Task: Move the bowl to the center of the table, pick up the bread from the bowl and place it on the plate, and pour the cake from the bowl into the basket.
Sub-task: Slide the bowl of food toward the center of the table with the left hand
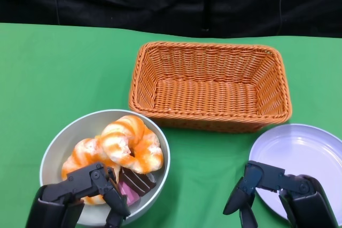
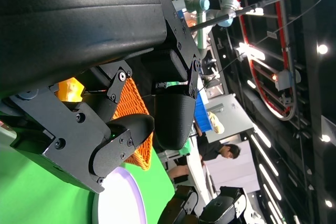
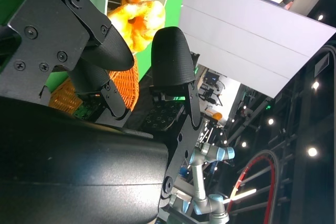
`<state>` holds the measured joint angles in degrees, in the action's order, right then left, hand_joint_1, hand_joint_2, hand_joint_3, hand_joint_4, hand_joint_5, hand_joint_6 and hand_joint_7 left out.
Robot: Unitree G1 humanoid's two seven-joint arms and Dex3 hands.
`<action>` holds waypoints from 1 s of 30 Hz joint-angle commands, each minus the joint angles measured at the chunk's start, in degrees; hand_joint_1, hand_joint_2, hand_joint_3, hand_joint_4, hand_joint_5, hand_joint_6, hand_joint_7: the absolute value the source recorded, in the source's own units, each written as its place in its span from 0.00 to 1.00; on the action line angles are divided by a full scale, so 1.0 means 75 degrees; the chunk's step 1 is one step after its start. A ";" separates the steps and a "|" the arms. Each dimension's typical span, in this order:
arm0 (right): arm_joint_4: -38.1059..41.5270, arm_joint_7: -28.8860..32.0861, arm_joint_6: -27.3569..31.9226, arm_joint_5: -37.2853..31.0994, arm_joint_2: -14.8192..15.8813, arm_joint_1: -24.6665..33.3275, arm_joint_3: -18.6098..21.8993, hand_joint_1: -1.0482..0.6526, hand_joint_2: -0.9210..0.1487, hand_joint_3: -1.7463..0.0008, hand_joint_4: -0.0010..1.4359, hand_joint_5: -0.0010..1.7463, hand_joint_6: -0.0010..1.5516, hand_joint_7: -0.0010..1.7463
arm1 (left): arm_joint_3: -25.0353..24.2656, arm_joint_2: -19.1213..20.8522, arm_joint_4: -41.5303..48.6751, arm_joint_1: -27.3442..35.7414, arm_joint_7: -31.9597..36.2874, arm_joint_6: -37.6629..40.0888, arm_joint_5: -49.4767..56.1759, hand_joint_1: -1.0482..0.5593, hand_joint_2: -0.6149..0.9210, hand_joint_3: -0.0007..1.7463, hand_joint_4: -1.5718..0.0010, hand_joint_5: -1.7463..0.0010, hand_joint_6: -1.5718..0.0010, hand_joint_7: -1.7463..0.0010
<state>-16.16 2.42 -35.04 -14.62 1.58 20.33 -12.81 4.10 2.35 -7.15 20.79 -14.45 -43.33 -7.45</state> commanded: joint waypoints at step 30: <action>-0.0041 -0.0106 -0.0052 0.0193 0.0139 0.0075 0.0048 0.63 0.74 0.00 0.62 0.96 0.57 0.80 | -0.2381 0.1651 0.0132 -0.0696 0.0436 0.0685 0.1091 0.19 1.00 0.24 0.80 0.92 0.77 1.00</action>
<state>-16.15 1.79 -35.04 -13.76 1.93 20.63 -12.92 -12.41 13.77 -7.15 16.27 -12.54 -38.68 0.40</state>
